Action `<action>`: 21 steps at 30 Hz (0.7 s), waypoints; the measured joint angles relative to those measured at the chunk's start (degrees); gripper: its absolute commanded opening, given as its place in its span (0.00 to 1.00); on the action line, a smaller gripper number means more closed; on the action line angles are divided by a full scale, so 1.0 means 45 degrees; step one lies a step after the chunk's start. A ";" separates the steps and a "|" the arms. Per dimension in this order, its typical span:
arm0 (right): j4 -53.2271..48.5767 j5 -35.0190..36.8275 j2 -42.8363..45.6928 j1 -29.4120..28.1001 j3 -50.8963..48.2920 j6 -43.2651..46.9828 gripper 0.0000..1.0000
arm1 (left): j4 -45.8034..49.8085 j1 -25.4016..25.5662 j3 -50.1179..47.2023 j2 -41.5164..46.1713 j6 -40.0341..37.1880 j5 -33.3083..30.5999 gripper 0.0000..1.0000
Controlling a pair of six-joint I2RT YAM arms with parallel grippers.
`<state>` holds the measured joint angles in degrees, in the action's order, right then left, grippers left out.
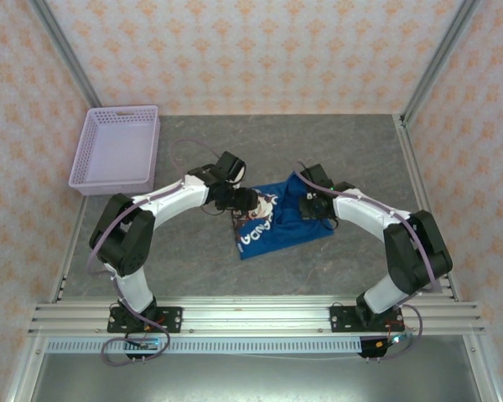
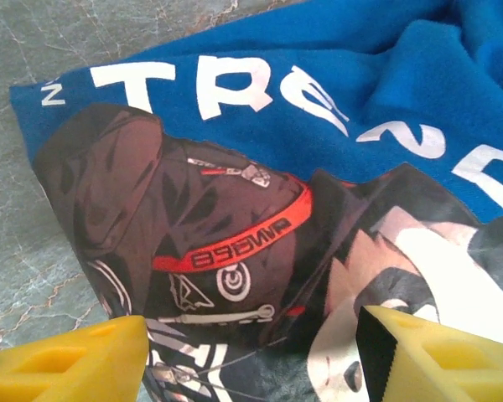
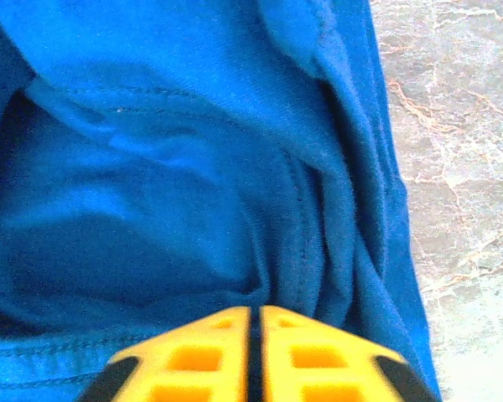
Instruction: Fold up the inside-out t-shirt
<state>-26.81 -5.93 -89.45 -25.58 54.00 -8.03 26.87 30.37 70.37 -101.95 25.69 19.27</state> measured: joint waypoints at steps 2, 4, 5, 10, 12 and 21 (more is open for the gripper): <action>-0.0068 0.0000 0.0053 0.0121 -0.0015 -0.0097 0.00 | -0.0155 0.0000 -0.0175 0.0000 0.0019 0.0000 0.67; -0.0131 0.0024 0.0257 0.0282 -0.0097 -0.0141 0.00 | -0.0238 0.0000 -0.0306 0.0000 0.0073 0.0000 0.67; -0.0189 0.0049 0.0476 0.0384 -0.0180 -0.0180 0.00 | -0.0282 0.0000 -0.0359 0.0000 0.0102 -0.0005 0.67; -0.0583 0.0253 0.1880 0.0928 -0.0724 -0.0544 0.00 | -0.0389 0.0000 -0.0442 -0.0015 0.0102 -0.0053 0.67; -0.0651 0.0287 0.2419 0.1127 -0.1005 -0.0738 0.01 | -0.0418 0.0000 -0.0442 -0.0049 0.0097 -0.0058 0.67; -0.0316 -0.1224 0.2205 0.1132 -0.0903 -0.0350 0.48 | -0.0423 0.0000 -0.0442 -0.0214 0.0092 -0.0058 0.66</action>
<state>-28.23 -11.44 -79.53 -20.49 49.93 -9.61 24.97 30.37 68.38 -102.91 26.11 19.00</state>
